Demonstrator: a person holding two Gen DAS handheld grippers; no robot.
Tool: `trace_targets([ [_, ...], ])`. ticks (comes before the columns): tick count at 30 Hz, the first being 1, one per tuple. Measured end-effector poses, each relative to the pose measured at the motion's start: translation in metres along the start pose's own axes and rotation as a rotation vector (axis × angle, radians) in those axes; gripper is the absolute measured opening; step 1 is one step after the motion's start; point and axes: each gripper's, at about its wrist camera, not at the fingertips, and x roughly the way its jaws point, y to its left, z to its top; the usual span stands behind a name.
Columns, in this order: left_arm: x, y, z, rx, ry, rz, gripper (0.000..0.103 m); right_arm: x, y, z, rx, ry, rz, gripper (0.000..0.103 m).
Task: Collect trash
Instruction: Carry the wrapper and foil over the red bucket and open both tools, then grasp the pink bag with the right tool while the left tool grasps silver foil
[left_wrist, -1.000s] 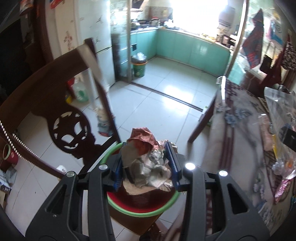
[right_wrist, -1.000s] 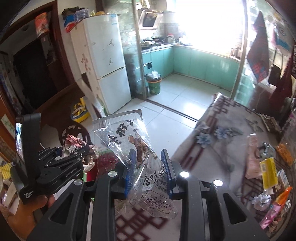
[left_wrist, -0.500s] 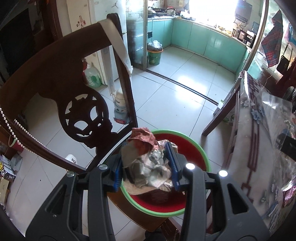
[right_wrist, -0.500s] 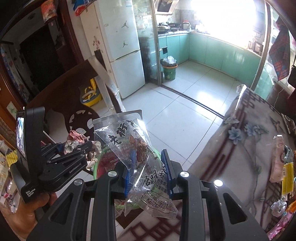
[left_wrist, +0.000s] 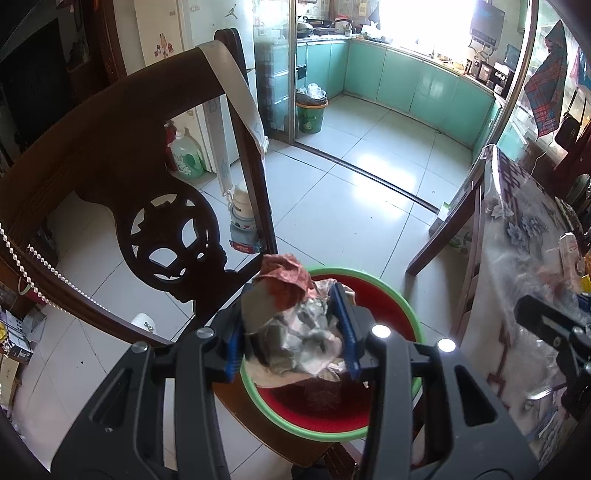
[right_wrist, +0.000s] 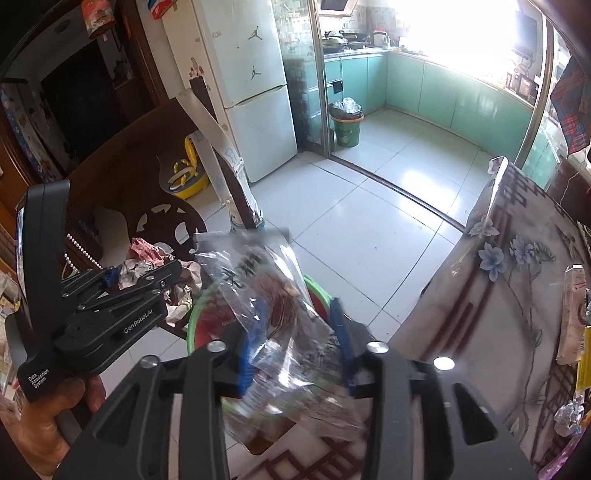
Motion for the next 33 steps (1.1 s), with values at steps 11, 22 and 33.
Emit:
trace_targets([
  [11, -0.004, -0.011, 0.004, -0.006, -0.020, -0.016, 0.071, -0.019, -0.018, -0.003, 0.040, -0.037, -0.007, 0.057],
  [22, -0.019, -0.055, -0.005, 0.043, -0.034, -0.056, 0.071, -0.062, -0.066, -0.040, 0.117, -0.066, -0.053, 0.058],
  [33, -0.054, -0.180, -0.029, 0.186, -0.057, -0.211, 0.075, -0.146, -0.203, -0.135, 0.356, -0.063, -0.241, 0.059],
])
